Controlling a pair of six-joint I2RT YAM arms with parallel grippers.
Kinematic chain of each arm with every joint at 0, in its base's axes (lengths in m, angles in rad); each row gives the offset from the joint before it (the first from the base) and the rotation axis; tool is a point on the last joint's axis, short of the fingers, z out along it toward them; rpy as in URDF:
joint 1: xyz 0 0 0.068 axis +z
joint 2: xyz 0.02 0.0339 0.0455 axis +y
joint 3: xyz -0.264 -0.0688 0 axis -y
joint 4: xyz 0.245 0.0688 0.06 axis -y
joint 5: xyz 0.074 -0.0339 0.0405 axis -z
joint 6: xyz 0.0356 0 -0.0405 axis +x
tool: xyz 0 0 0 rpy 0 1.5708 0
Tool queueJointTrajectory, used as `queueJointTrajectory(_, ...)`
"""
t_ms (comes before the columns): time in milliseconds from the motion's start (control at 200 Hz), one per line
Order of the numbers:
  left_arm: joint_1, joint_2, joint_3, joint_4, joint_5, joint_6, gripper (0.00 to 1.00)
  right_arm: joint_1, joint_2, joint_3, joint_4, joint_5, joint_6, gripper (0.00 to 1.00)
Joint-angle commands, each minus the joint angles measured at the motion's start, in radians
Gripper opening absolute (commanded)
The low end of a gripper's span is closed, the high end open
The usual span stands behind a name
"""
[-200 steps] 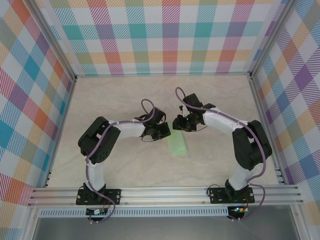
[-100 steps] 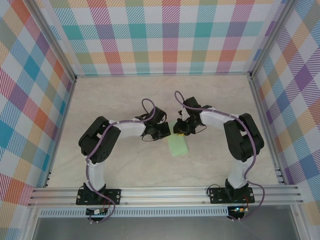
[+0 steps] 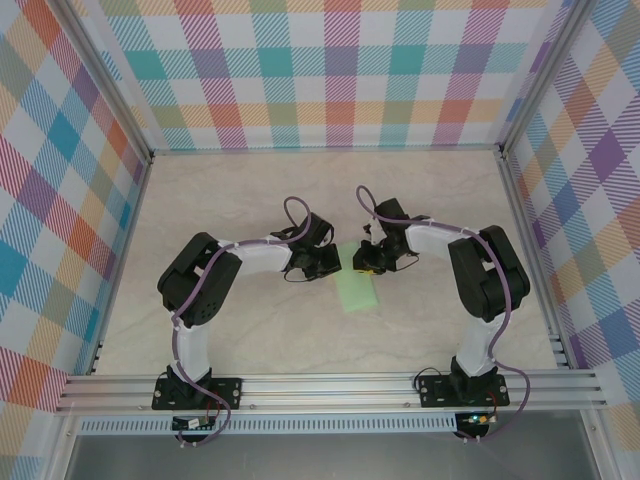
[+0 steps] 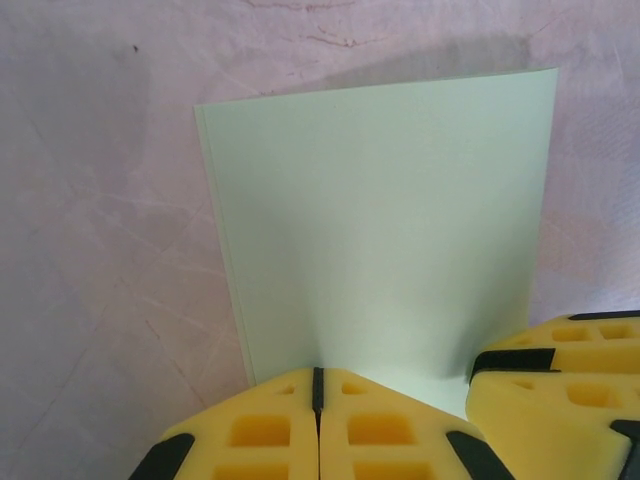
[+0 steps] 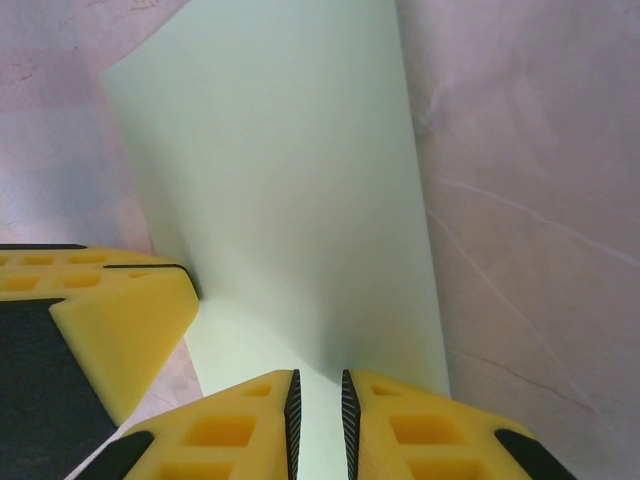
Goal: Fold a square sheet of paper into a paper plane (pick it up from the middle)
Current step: Fold the square sheet of paper in half at the center of the table.
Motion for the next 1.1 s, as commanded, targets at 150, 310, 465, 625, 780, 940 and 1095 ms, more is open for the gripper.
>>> queueJointTrajectory(150, -0.005, 0.081, -0.028, -0.208, -0.087, 0.017, 0.05, -0.02, 0.02, -0.046, 0.038, -0.036, -0.029, 0.21)
queueJointTrajectory(310, -0.004, 0.08, -0.03, -0.221, -0.099, 0.016, 0.05, -0.04, 0.018, -0.079, 0.063, -0.034, -0.022, 0.2)
queueJointTrajectory(465, -0.005, 0.081, -0.036, -0.228, -0.106, 0.013, 0.05, -0.07, 0.003, -0.116, 0.076, -0.033, -0.009, 0.2)
queueJointTrajectory(625, -0.005, 0.081, -0.037, -0.222, -0.099, 0.017, 0.05, -0.123, -0.053, -0.17, 0.122, -0.052, -0.005, 0.2)
queueJointTrajectory(780, -0.005, 0.084, -0.033, -0.221, -0.092, 0.023, 0.05, -0.13, -0.126, -0.169, 0.174, -0.127, 0.007, 0.2)
queueJointTrajectory(940, -0.005, 0.088, -0.027, -0.225, -0.091, 0.024, 0.05, -0.087, -0.15, -0.14, 0.227, -0.182, 0.045, 0.2)
queueJointTrajectory(1095, -0.008, 0.089, -0.024, -0.228, -0.093, 0.023, 0.05, -0.06, -0.049, -0.095, 0.25, -0.207, 0.076, 0.16)
